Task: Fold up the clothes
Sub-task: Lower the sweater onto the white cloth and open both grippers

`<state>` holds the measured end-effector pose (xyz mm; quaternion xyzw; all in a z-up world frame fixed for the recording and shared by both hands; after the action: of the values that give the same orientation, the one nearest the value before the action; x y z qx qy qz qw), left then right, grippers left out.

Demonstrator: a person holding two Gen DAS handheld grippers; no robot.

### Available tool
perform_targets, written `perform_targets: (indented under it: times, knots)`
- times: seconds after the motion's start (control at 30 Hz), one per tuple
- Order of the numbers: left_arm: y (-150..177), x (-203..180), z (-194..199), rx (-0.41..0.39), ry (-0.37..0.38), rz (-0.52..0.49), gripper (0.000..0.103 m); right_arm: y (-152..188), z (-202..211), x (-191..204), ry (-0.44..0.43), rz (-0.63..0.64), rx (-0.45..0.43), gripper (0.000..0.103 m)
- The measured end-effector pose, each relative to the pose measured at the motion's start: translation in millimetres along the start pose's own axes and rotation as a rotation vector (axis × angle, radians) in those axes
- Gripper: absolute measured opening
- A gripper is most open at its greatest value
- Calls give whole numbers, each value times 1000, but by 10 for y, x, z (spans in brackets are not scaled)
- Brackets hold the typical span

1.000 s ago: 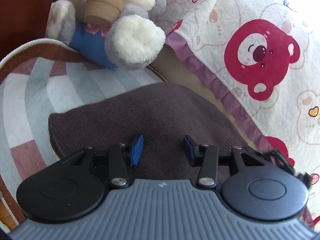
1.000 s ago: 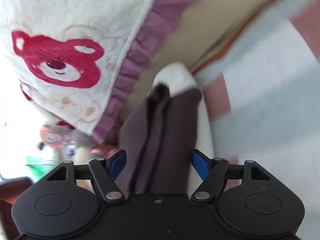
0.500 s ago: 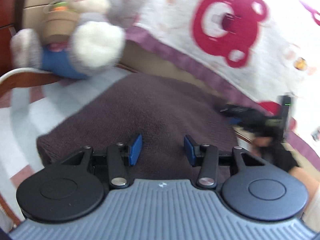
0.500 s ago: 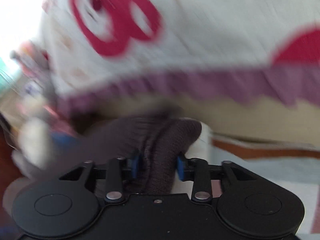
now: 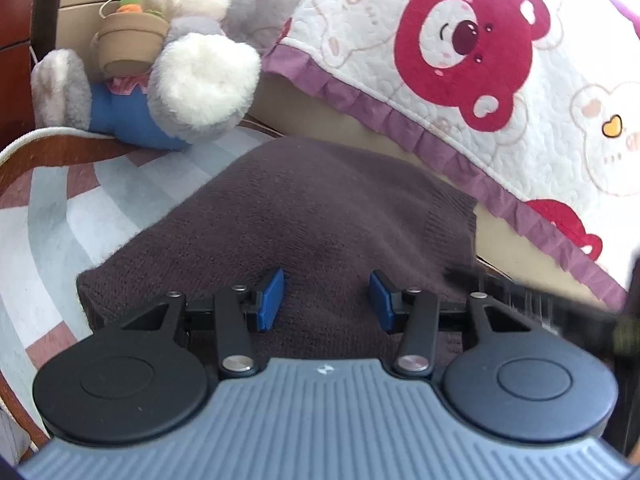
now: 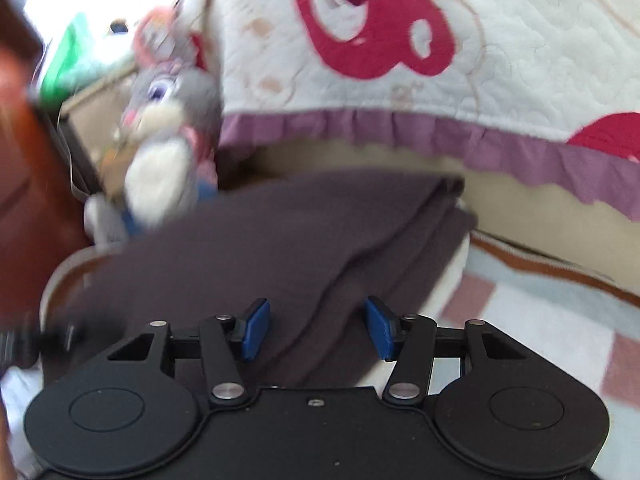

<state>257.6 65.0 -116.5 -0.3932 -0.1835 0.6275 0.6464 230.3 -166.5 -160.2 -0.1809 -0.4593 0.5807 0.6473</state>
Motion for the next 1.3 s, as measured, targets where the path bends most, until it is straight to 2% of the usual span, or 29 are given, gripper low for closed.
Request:
perform_targets:
  times: [0.2,0.3,0.33,0.37,0.4,0.43,0.53,0.63,0.67,0.73,0.83,0.9,1.0,1.03,1.13,1.2,1.27,1.3]
  knots:
    - [8,-15,-16,-10,-36,-8,47,383,362,43,-66,-320,-28,58]
    - [12,-14,-34,-16,-39,-11,48,611,541,123,-95,-452,-27,64]
    - [13,-10,-35,-18,-39,-9,48,671,577,179,-127,-468,-29,64]
    - [12,-4,-35,-19,-40,-7,48,727,611,237,-167,-476,-30,58]
    - [10,4,-37,-20,-42,-4,48,753,616,298,-195,-456,-33,40]
    - [8,16,-41,-21,-49,1,49,771,614,359,-219,-427,-37,38]
    - [9,54,-71,-23,-79,18,53,799,605,488,-250,-349,-22,36]
    - [0,64,-70,-26,-73,20,53,784,605,505,-204,-268,-37,32]
    - [3,62,-63,-26,-63,22,53,798,612,456,-181,-268,-50,32]
    - [10,52,-46,-27,-58,15,53,793,612,371,-190,-298,-53,32]
    - [23,44,-41,-35,-80,-5,54,782,572,330,-216,-349,-13,34]
    - [47,-50,-46,-48,-129,-80,54,786,587,346,-233,-368,32,35]
    - [200,-361,-13,-89,-251,-294,54,807,625,384,-249,-376,103,35]
    - [247,-442,11,-97,-282,-338,55,830,649,393,-253,-369,130,35]
    - [349,-565,125,-89,-327,-356,55,948,676,519,-299,-304,284,34]
    - [379,-523,296,-27,-325,-344,55,996,725,697,-298,-198,422,32]
    - [381,-454,599,25,-295,-275,60,944,967,799,-277,-99,450,33]
    - [384,-430,758,48,-276,-226,64,909,1109,804,-258,-70,451,39]
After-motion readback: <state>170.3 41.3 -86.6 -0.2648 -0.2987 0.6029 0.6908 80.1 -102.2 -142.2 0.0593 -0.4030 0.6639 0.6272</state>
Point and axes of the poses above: each gripper's, at about its wrist camera, not at the fingertips, and z roughly against the way its jaws point, x to its left, y to its underside, the point moved 2 cm from there along -z, roughly the way its jaws point, and after that the axes turned 6 degrees about -y, right-handed, at the moved point
